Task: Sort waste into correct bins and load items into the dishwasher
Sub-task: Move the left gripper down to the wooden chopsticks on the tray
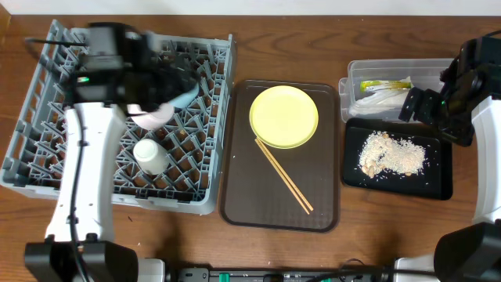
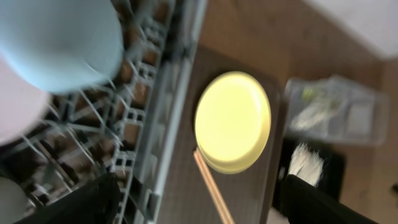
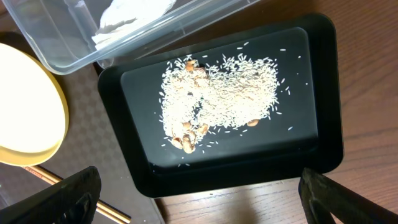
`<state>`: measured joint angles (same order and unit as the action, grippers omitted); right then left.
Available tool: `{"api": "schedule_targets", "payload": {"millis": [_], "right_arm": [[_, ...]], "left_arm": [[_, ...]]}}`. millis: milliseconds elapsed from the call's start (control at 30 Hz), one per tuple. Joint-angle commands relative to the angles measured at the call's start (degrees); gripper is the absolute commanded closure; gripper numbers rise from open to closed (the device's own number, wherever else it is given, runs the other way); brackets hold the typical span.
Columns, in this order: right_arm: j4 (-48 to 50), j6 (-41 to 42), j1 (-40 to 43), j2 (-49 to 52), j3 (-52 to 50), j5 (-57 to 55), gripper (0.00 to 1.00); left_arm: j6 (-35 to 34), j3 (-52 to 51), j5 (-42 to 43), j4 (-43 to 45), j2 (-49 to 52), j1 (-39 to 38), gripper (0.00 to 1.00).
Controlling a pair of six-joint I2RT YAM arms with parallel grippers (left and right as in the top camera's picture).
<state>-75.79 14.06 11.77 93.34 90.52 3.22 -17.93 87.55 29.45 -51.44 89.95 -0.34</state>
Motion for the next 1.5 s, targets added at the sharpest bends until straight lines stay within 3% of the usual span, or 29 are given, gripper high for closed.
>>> {"api": "schedule_targets", "payload": {"millis": [0,300,500,700,1000,1467], "right_arm": [[-0.09,0.46,-0.22,-0.98,0.55,0.24,0.01],[-0.09,0.46,-0.22,-0.98,0.52,0.24,0.01],[-0.07,0.46,-0.22,-0.98,0.55,0.24,0.01],[-0.07,0.44,-0.22,-0.98,0.55,0.22,0.01],[-0.09,0.44,-0.22,-0.98,0.55,0.24,0.01],[-0.09,0.44,-0.22,-0.98,0.52,0.22,0.01]], "left_arm": [[0.96,-0.11,-5.29,-1.25,0.39,-5.40,0.14],[4.22,-0.44,-22.88,-0.63,1.62,-22.40,0.14],[-14.49,-2.25,-22.86,-4.35,4.52,-29.29,0.14],[-25.92,-6.91,-22.88,-4.39,9.25,-34.62,0.14],[-29.88,-9.62,-22.86,0.02,19.30,-41.00,0.14],[-33.03,-9.88,-22.67,1.62,25.64,-42.12,0.15]]}}
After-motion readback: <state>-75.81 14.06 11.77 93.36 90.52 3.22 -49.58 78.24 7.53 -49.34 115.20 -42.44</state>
